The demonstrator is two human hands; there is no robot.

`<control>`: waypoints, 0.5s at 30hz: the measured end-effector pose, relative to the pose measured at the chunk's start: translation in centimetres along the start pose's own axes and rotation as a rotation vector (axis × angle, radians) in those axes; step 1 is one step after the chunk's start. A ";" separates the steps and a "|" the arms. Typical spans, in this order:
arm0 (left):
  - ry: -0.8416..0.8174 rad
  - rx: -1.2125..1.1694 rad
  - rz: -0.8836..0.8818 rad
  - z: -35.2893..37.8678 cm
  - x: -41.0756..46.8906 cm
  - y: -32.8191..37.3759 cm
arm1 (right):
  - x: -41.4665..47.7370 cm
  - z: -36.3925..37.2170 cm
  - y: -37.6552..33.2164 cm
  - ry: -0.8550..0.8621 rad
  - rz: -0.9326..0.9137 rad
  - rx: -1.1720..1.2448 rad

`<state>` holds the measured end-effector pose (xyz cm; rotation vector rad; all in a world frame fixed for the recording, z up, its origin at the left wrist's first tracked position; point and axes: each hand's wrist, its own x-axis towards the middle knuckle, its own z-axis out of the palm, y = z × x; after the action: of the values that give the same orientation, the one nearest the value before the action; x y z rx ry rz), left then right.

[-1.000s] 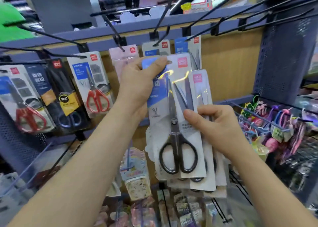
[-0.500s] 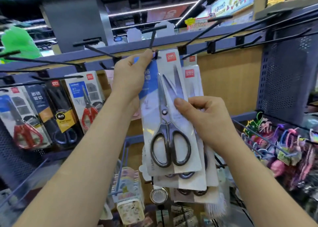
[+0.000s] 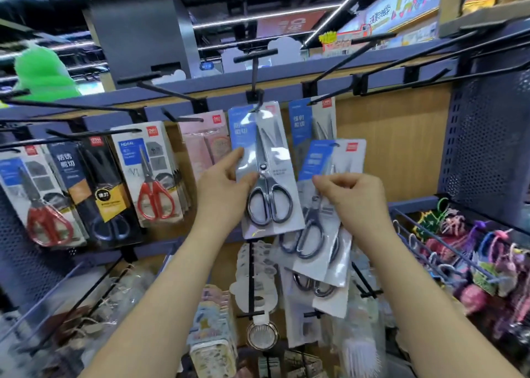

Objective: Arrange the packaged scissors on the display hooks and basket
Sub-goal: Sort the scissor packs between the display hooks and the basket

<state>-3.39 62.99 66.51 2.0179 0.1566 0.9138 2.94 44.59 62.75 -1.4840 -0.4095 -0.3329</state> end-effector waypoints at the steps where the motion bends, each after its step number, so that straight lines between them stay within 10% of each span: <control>1: 0.002 0.045 0.000 0.6 0.9 -0.5 | 0.0 -0.8 0.7 0.025 0.007 -0.023; 15: 0.078 0.512 0.133 3.3 0.2 -2.7 | -3.1 -4.5 2.5 0.058 -0.020 0.081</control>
<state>-0.49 62.46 63.50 2.4864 0.3301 1.1218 1.59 40.12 58.91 -1.3884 -0.3877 -0.3703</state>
